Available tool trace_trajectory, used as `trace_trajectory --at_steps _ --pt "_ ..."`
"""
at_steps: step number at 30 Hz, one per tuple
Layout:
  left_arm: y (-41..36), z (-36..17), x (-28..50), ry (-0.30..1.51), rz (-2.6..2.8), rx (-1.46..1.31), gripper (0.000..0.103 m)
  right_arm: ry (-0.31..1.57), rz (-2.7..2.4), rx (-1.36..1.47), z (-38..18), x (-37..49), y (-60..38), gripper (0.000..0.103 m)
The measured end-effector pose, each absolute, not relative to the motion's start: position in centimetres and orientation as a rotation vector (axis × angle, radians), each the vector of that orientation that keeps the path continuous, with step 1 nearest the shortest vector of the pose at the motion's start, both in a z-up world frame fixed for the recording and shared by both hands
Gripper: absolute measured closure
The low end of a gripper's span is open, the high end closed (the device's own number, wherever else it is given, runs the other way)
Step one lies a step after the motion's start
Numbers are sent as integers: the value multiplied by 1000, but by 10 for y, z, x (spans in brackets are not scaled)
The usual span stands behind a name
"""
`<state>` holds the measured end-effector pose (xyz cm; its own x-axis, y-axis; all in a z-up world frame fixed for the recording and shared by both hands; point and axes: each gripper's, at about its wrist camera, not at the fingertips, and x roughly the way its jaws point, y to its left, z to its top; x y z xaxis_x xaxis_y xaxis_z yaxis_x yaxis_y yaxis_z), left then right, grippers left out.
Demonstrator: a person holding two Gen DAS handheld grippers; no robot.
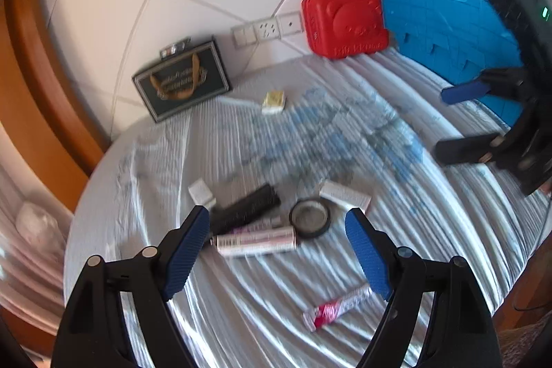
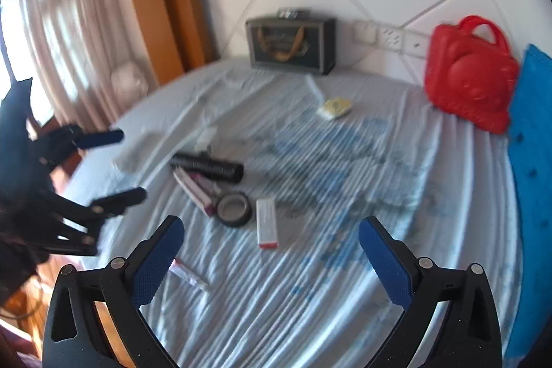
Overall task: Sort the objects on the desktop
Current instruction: 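Move both tools back toward the remaining items on the bed, then grasp the white medicine box with the left gripper while the right grasps another white box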
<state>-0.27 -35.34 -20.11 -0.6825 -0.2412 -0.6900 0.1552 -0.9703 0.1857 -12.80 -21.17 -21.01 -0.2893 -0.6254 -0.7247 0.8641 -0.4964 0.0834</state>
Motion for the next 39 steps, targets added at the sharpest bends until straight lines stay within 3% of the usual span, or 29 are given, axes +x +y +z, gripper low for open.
trace_trajectory --at_steps 3,8,14,16,17,18,23,24,29,34,36,37,38,39 --pt "-359 -215 5 -121 -2696 1159 22 487 -1837 945 -250 -133 -243 24" --pt "-369 -248 -4 -196 -2755 1265 22 573 -1769 1063 -305 -150 -277 30" --pt "-390 -268 -29 -325 -2867 1379 22 601 -1764 1104 -324 -156 -290 33" --pt "-397 -273 -35 -383 -2932 1415 22 623 -1780 1118 -331 -159 -296 39" --pt "-400 -276 -38 -429 -2961 1445 22 627 -1780 1126 -334 -161 -299 47" --pt "-402 -280 -41 -472 -2979 1476 25 632 -1778 1140 -337 -161 -301 53" --pt "-417 -295 -59 -638 -3069 1710 36 667 -1803 1161 -346 -161 -310 62" --pt "-420 -298 -63 -663 -3078 1764 43 667 -1810 1163 -346 -161 -311 63" --pt "-438 -322 -79 -778 -3014 1984 57 666 -1826 1184 -345 -160 -312 64" --pt "-443 -329 -75 -658 -3034 1976 58 708 -1835 1165 -347 -156 -318 64" --pt "-446 -330 -72 -528 -3041 1948 69 716 -1822 1180 -347 -155 -322 77" --pt "-445 -330 -69 -492 -3040 1933 74 721 -1810 1188 -347 -155 -324 77" --pt "-445 -329 -66 -444 -3038 1935 85 740 -1804 1196 -346 -153 -326 77" --pt "-445 -328 -64 -392 -3036 1938 85 735 -1798 1199 -345 -152 -326 77"
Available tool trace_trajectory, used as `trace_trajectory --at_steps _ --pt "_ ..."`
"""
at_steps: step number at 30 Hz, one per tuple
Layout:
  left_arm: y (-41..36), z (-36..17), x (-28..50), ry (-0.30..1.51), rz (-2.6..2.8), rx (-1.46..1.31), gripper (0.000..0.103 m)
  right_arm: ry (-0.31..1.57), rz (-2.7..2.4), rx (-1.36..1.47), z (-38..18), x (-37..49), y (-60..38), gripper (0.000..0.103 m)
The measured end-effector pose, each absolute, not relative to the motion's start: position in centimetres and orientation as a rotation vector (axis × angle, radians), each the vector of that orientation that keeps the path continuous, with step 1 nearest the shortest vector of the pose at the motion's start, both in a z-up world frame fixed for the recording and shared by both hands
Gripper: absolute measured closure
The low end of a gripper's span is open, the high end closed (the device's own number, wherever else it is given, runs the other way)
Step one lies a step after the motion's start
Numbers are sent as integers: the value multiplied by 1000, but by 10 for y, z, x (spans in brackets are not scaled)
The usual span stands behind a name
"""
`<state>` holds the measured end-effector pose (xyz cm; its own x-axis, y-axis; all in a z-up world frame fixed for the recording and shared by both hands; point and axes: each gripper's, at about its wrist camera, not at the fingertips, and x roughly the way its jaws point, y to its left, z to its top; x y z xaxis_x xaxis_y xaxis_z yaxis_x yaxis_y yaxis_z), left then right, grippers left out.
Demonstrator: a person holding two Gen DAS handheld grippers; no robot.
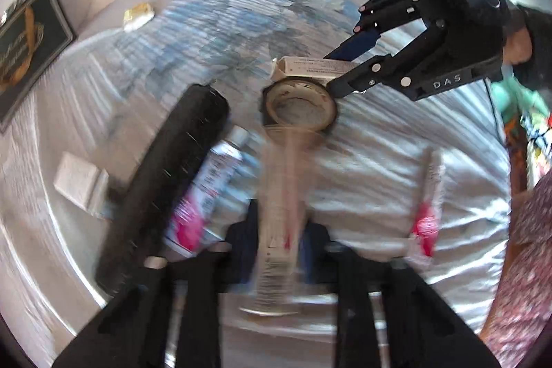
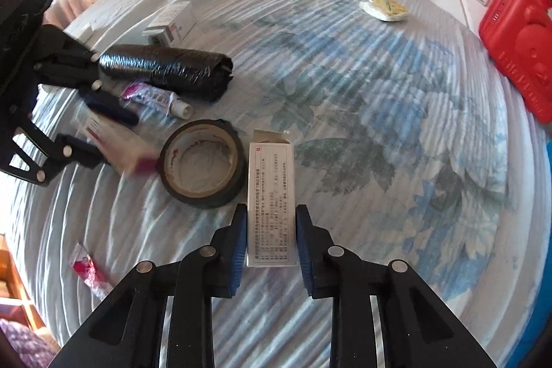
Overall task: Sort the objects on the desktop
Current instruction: 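Grasp the white medicine box with the left gripper while the right grasps another white box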
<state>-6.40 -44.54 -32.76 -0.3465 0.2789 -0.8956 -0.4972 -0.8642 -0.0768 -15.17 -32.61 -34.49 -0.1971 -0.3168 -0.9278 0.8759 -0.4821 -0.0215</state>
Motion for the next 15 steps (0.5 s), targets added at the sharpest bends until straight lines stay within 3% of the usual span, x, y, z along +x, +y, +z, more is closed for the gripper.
trace_trajectory --at_steps 9,15 --pt "-431 -305 -43 71 2428 -1343 85 622 -1899 1152 -310 -145 -301 77" --pt "-397 -248 -42 112 2540 -1193 85 475 -2017 1068 -254 -145 -261 77"
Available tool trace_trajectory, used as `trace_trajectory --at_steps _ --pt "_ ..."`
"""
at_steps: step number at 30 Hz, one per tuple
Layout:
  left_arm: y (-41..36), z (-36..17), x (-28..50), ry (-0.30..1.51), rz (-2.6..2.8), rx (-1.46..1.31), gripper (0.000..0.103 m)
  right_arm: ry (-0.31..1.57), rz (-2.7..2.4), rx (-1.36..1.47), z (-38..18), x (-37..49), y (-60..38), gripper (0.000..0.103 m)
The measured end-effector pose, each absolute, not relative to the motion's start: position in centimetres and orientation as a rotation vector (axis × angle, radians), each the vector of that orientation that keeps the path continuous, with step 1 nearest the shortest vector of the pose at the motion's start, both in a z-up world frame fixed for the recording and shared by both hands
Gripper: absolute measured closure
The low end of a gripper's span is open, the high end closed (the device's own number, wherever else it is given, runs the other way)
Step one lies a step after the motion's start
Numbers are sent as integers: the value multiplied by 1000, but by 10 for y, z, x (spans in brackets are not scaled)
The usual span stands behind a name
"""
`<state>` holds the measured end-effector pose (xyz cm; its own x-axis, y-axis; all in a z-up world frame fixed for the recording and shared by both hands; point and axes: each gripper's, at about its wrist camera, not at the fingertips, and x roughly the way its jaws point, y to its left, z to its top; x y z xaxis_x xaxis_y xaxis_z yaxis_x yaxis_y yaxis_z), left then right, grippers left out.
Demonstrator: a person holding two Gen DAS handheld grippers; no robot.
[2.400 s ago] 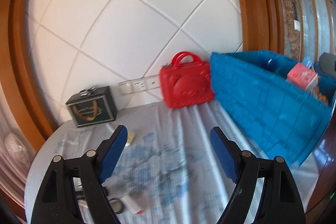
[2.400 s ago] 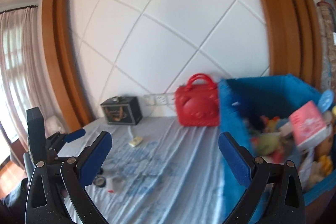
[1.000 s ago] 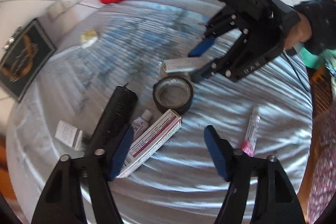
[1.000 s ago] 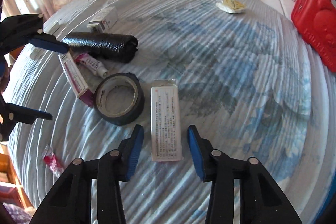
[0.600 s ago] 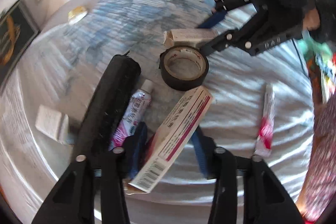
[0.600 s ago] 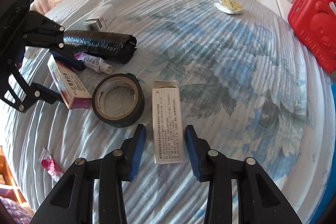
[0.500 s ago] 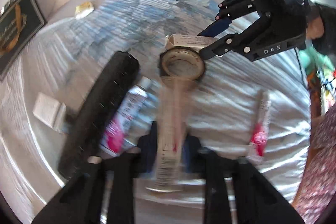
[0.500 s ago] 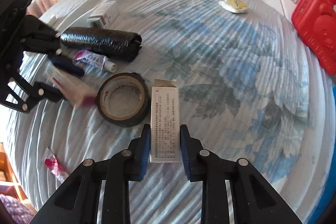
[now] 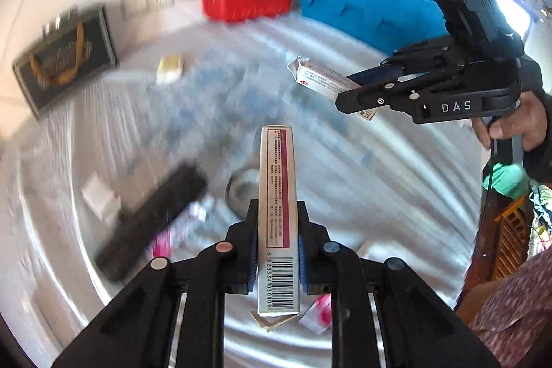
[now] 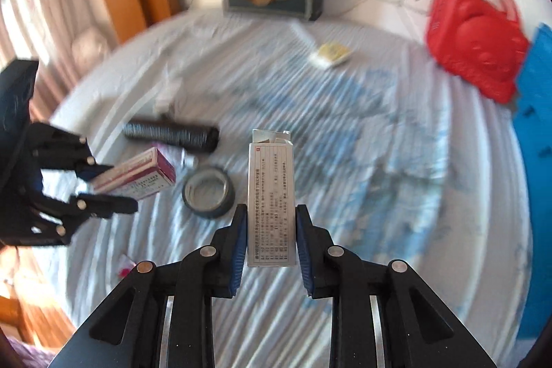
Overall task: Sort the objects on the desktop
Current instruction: 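Carry both white boxes over the blue crate and release them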
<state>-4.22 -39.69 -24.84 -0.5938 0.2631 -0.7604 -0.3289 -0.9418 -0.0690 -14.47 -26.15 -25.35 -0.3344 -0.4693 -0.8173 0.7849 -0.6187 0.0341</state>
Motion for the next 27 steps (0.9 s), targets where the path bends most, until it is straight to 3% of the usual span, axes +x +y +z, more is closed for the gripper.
trace_trajectory --at_steps 7,14,19,25,26,27 --pt "-318 -155 -71 246 2581 -881 85 299 -2269 798 -129 -148 -177 77" --pt "-176 -57 -140 339 2530 -583 85 183 -2555 511 -16 -169 -39 77" --pt "-63 -15 -208 322 2516 -509 85 114 -2693 419 28 -202 74 77" --pt "47 6 -294 273 2550 -565 85 51 -2787 473 39 -265 183 76" --pt "60 5 -305 279 2580 -578 81 20 -2802 498 37 -279 200 74" --pt "75 5 -311 288 2600 -602 71 -4 -2812 516 35 -287 211 64"
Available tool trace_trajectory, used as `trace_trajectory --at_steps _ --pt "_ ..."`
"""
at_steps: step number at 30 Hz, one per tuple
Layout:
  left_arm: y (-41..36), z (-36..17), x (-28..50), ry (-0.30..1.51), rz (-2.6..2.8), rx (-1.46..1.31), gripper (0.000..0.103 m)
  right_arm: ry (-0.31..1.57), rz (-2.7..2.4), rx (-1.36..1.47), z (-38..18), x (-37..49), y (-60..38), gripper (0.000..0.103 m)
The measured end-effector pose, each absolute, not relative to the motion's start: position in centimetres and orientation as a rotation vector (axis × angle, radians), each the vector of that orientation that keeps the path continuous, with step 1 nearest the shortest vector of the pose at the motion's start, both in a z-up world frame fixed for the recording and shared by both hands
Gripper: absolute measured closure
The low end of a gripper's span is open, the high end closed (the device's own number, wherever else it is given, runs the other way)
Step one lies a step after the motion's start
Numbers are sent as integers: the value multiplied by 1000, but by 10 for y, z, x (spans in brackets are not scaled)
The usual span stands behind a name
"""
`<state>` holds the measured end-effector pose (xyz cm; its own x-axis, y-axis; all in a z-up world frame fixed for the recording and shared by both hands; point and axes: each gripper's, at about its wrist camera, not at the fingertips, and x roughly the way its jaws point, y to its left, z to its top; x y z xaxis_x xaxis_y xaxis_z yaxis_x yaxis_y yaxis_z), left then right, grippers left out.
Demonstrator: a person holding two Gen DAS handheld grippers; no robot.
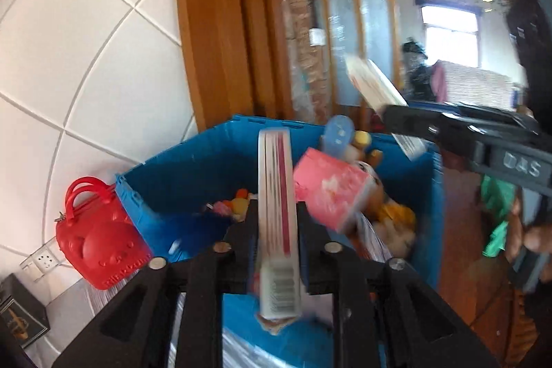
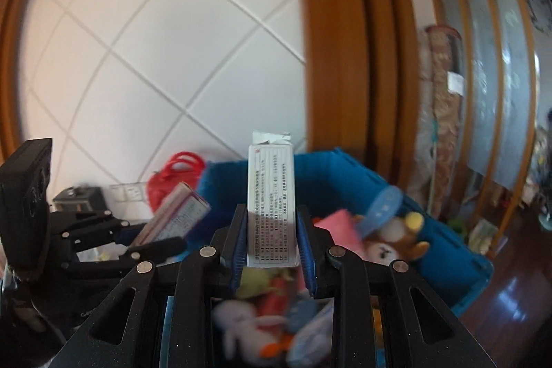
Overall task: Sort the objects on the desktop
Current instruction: 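Carry both white boxes over the blue crate and release them, then move both tools back over the bed toward the black roll and soap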
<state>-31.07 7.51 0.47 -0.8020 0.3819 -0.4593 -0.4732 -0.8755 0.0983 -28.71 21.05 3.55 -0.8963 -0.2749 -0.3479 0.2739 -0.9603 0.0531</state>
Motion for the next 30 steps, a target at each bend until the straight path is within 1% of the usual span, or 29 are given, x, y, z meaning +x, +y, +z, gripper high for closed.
trace_trajectory --at_steps 1,2,3,4,6,8,11,14,17,19,20,21,24,30 --pt "83 3 -317 297 2616 -626 65 -42 -2831 525 34 -295 225 56" --pt "91 3 -324 304 2640 -641 56 -79 -2840 529 31 -301 239 47" --pt "97 4 -329 309 2665 -646 50 -111 -2849 528 29 -306 251 47" --pt "102 4 -334 311 2689 -643 46 -124 -2856 522 29 -304 264 46" --pt "106 6 -334 294 2714 -632 29 -160 -2857 511 27 -302 280 34" --pt "106 6 -334 271 2750 -621 22 -180 -2859 493 25 -299 289 33" --pt "109 5 -332 284 2804 -612 22 -216 -2831 473 23 -297 300 32" --pt "113 5 -326 324 2865 -593 22 -219 -2818 454 18 -289 302 22" --pt "113 3 -319 339 2909 -592 22 -180 -2805 445 15 -287 300 21" --pt "110 2 -313 332 2935 -591 22 -173 -2782 444 13 -284 297 18" --pt "108 2 -310 332 2951 -588 22 -170 -2769 443 13 -280 295 14" --pt "105 2 -307 331 2965 -588 22 -167 -2761 441 12 -277 293 12" --pt "94 2 -298 311 3007 -594 22 -125 -2735 429 14 -267 281 12" --pt "66 0 -276 289 3100 -584 22 -103 -2683 403 15 -257 261 11"
